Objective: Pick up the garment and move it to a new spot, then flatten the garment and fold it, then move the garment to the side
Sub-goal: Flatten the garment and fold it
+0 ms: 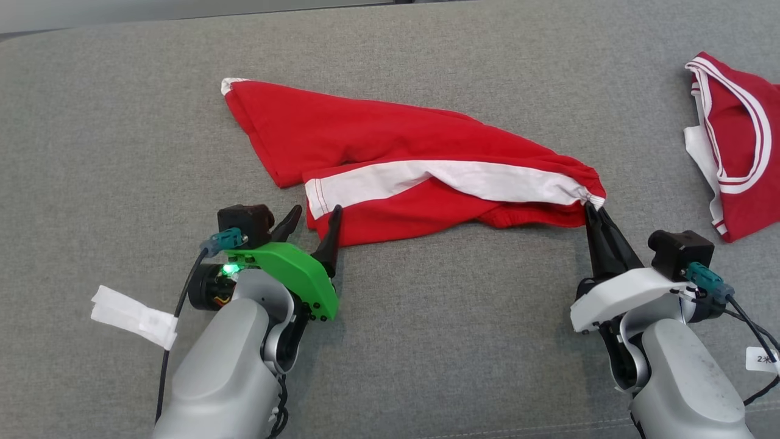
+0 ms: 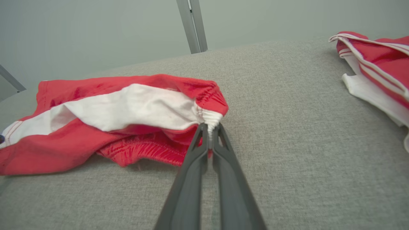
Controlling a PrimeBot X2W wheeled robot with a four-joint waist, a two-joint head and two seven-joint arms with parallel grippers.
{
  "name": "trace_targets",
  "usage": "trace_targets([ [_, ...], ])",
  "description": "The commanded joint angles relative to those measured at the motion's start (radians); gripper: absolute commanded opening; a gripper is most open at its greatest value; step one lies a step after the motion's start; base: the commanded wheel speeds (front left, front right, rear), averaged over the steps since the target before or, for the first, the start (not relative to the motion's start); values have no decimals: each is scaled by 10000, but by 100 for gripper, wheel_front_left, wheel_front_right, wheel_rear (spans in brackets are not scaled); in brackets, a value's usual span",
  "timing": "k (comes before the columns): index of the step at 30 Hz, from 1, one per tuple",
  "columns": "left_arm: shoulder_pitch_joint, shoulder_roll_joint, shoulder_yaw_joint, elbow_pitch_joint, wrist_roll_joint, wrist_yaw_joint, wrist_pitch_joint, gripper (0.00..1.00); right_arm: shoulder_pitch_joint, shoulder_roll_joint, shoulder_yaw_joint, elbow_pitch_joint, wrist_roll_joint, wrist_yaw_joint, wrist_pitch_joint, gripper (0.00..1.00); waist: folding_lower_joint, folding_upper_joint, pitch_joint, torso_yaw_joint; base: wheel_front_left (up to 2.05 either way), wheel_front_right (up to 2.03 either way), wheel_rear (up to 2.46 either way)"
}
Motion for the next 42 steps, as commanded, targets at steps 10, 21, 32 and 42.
trace_targets([
  [10,-700,31,-351,583,-809,8,-138,100,-61,53,13,-50,-4,-19,-28,0,0,55,48,-165,0,0,0],
  [21,-965,30,-805,764,-1217,97,-198,44,-82,120,-33,-73,-10,-19,-28,0,0,55,58,-192,0,0,0],
  [32,-1240,30,-558,1010,-1722,180,-977,0,-248,129,-39,-300,92,-19,-28,0,0,55,66,-365,0,0,0],
  [42,-635,267,-240,123,-1877,-147,-1839,0,-71,-228,85,-1610,762,-19,-28,0,0,55,-459,-251,0,0,0],
])
